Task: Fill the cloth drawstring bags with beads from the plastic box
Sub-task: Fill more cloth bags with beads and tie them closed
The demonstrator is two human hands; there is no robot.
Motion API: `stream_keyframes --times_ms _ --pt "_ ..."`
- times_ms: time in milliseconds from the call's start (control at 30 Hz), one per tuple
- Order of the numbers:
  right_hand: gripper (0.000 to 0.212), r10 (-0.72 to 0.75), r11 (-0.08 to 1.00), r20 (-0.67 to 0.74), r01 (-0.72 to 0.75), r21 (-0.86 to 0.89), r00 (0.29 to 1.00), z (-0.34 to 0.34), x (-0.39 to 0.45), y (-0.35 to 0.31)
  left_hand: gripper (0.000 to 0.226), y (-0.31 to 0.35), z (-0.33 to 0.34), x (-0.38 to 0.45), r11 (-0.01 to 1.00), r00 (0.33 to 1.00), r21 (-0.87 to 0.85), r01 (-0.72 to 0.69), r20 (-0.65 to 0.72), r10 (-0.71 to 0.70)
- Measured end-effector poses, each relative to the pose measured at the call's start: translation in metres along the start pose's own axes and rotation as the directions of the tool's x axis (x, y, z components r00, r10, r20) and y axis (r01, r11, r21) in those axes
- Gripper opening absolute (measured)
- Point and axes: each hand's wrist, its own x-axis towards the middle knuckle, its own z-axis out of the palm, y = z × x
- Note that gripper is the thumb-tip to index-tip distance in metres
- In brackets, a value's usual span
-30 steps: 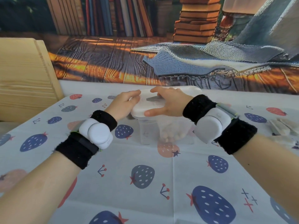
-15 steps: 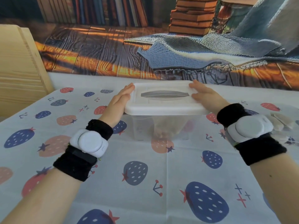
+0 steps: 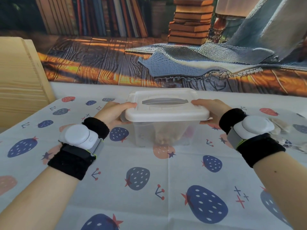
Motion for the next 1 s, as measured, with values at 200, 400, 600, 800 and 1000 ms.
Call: stream_keyframes --times_ms 200,400,600,800,1000 --pt "0.069 -0.252 0.959 -0.229 0.211 -0.187 0.94 0.005 0.0 -0.002 0.02 0.007 0.014 -0.008 0.935 0.937 0.247 -0.253 -0.178 0.301" --pt "0.064 -0.287 0.949 -0.265 0.234 -0.213 0.921 0.012 -0.003 0.002 0.051 0.012 0.021 -0.007 0.885 0.908 0.414 -0.214 -0.25 0.337" --pt "0.059 -0.359 0.9 -0.269 0.256 -0.353 0.894 0.014 -0.001 -0.002 0.034 0.007 0.031 -0.01 0.702 0.834 0.654 -0.282 -0.194 0.517" --pt "0.048 -0.418 0.845 -0.274 0.259 -0.468 0.866 0.019 -0.004 -0.004 0.032 0.002 0.033 -0.013 0.673 0.807 0.68 -0.29 -0.204 0.554" --pt "0.041 -0.397 0.893 -0.303 0.288 -0.347 0.867 0.018 -0.005 -0.001 0.041 0.0 0.033 -0.011 0.734 0.809 0.608 -0.302 -0.243 0.535"
